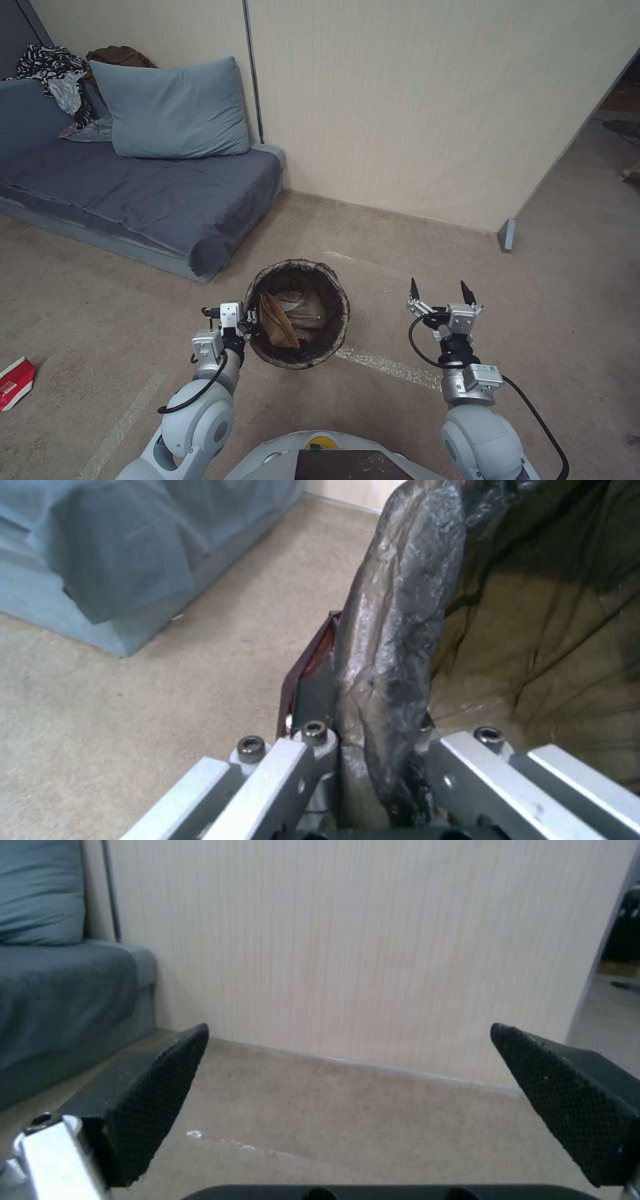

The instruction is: Pick up the trash bin, then pick up the garbage from the floor and place it into the trash bin.

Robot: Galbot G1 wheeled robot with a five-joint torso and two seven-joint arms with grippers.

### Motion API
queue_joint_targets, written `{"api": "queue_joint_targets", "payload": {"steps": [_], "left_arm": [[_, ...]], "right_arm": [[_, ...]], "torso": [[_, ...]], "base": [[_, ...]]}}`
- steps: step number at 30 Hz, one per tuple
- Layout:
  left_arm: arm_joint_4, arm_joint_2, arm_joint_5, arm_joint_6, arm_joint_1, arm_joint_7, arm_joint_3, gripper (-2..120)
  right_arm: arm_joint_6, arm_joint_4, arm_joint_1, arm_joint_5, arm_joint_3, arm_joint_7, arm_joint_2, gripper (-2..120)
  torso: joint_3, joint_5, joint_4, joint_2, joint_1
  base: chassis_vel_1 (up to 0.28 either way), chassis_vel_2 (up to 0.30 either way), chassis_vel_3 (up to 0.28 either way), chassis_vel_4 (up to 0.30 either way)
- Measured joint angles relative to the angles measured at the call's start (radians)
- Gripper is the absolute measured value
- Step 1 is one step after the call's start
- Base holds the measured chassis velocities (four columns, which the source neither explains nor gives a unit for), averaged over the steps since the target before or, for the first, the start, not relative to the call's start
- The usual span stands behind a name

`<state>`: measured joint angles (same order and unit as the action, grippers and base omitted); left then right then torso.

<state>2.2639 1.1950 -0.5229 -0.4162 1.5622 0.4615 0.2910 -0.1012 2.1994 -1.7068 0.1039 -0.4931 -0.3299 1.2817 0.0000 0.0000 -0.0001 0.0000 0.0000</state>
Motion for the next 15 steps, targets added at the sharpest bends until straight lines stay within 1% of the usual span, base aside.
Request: {"api": "queue_joint_targets", "payload": {"steps": [4, 15], "left_arm": [[0.001, 0.0, -0.001, 0.0, 0.0, 0.0, 0.002, 4], [0.001, 0.004, 0.0, 0.003, 0.003, -0.001, 0.004, 4]], "right_arm": [[0.001, 0.0, 0.0, -0.001, 0.005, 0.0, 0.0, 100], [0.003, 0.002, 0.003, -0.002, 0.015, 0.0, -0.001, 100]], "torso": [[0.0, 0.0, 0.0, 0.0, 0.0], [0.0, 0.0, 0.0002, 0.0, 0.0]], "base": [[0.026, 0.022, 0.02, 0.026], [0.08, 0.079, 0.091, 0.078]]}}
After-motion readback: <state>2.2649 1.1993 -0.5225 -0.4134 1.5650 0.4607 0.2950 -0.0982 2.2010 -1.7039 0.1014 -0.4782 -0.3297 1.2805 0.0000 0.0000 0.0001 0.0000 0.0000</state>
